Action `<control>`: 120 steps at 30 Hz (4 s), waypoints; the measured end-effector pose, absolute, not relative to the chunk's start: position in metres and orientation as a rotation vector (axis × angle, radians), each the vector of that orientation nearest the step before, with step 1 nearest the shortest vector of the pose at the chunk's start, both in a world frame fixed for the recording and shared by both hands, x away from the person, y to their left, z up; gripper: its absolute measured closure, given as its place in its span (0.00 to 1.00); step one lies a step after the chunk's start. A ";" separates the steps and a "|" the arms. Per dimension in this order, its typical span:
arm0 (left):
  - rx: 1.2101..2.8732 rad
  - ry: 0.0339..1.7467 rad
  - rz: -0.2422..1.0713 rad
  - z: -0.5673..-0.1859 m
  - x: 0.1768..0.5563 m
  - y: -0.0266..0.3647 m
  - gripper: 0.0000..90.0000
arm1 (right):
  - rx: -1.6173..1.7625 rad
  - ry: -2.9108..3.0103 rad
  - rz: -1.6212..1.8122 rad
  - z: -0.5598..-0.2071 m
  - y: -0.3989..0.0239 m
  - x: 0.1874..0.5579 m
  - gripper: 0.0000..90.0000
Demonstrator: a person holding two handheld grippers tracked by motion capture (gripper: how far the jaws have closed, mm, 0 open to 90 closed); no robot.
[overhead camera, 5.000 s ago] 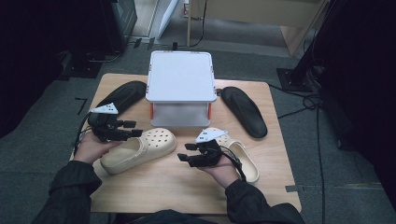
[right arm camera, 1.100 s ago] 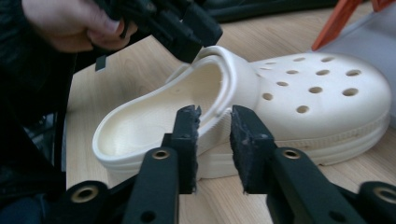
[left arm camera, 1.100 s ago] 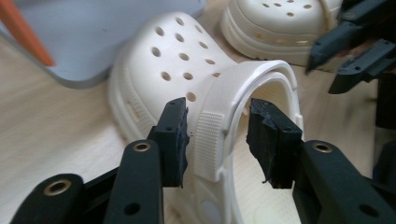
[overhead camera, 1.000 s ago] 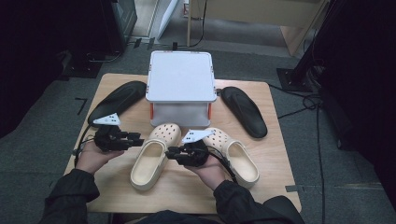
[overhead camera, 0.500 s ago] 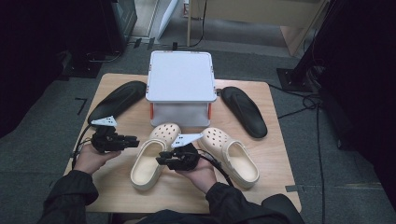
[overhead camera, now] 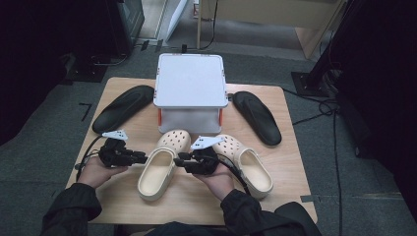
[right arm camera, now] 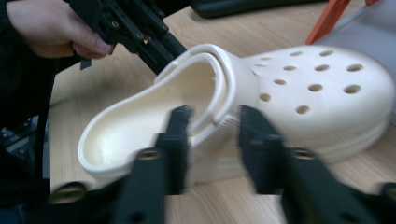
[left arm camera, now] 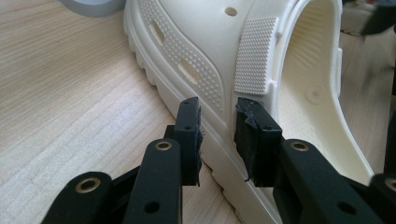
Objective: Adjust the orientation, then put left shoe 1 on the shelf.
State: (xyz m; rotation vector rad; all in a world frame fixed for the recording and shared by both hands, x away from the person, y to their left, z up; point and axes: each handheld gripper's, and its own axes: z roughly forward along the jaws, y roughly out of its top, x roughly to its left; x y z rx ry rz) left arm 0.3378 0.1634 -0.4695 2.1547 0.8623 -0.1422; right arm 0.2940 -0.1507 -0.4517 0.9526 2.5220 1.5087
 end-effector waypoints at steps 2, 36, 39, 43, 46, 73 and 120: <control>2.151 0.867 -0.152 -0.470 0.338 0.164 0.80 | 0.961 2.517 1.513 -0.452 -0.148 0.294 0.61; 2.189 0.793 -0.232 -0.472 0.333 0.144 0.75 | 0.961 2.470 1.358 -0.458 -0.142 0.305 0.63; 2.181 0.805 -0.217 -0.472 0.334 0.146 0.70 | 0.948 2.484 1.336 -0.456 -0.142 0.305 0.64; 2.116 0.837 -0.194 -0.468 0.337 0.154 0.67 | 0.927 2.490 1.321 -0.453 -0.145 0.304 0.65; 2.085 0.854 -0.153 -0.463 0.339 0.159 0.66 | 0.905 2.497 1.312 -0.452 -0.144 0.305 0.64; 1.969 0.733 0.052 -0.390 0.396 0.148 0.59 | 1.023 2.515 1.260 -0.464 -0.145 0.299 0.56; 1.995 0.701 0.123 -0.366 0.451 0.107 0.72 | 1.099 2.398 1.192 -0.442 -0.156 0.305 0.84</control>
